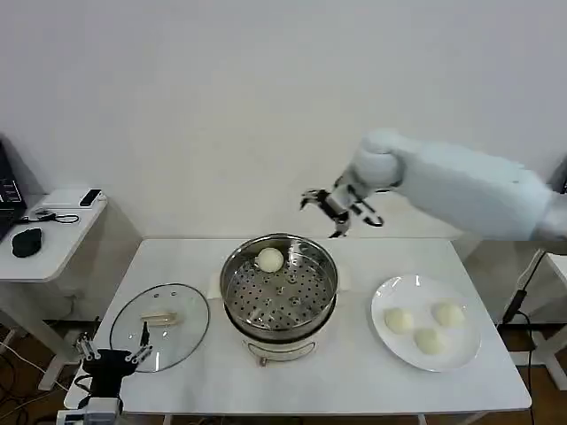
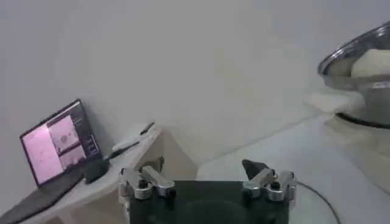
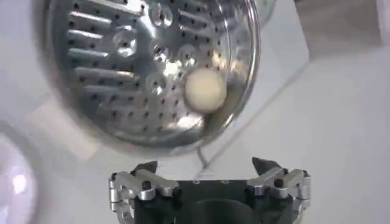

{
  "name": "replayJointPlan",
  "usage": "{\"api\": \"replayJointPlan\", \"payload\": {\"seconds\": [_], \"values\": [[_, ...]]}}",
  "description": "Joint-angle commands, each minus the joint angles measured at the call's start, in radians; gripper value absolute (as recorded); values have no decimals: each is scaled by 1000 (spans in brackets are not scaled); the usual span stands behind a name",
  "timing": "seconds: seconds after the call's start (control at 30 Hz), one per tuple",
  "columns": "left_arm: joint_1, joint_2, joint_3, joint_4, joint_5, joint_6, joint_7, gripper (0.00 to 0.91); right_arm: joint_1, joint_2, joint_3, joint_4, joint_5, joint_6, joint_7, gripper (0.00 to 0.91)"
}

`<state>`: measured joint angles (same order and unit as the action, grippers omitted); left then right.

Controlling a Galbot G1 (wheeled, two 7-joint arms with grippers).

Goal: Take steamed baozi put them in steamer then cover it.

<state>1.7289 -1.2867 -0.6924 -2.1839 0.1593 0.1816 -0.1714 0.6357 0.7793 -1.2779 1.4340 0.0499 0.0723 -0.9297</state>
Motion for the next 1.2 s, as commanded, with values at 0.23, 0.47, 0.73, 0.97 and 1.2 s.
{"api": "replayJointPlan", "payload": {"seconds": [0.23, 0.47, 0.73, 0.97, 1.2], "values": [[-10, 36, 16, -9, -3, 4, 4, 907, -212, -459, -17, 259, 1, -191, 7, 907], [-8, 35, 16, -5, -4, 4, 5, 907, -436, -463, 151, 244, -10, -212, 7, 907], [-7, 25, 16, -10, -2, 7, 5, 907, -665, -378, 330, 132, -86, -232, 25, 907], [-12, 22, 14, 8, -1, 7, 5, 907, -696, -287, 368, 10, -104, -246, 35, 907], [-17, 24, 5, 26, -2, 7, 7, 907, -695, -180, 377, -87, -102, -245, 37, 907]]}}
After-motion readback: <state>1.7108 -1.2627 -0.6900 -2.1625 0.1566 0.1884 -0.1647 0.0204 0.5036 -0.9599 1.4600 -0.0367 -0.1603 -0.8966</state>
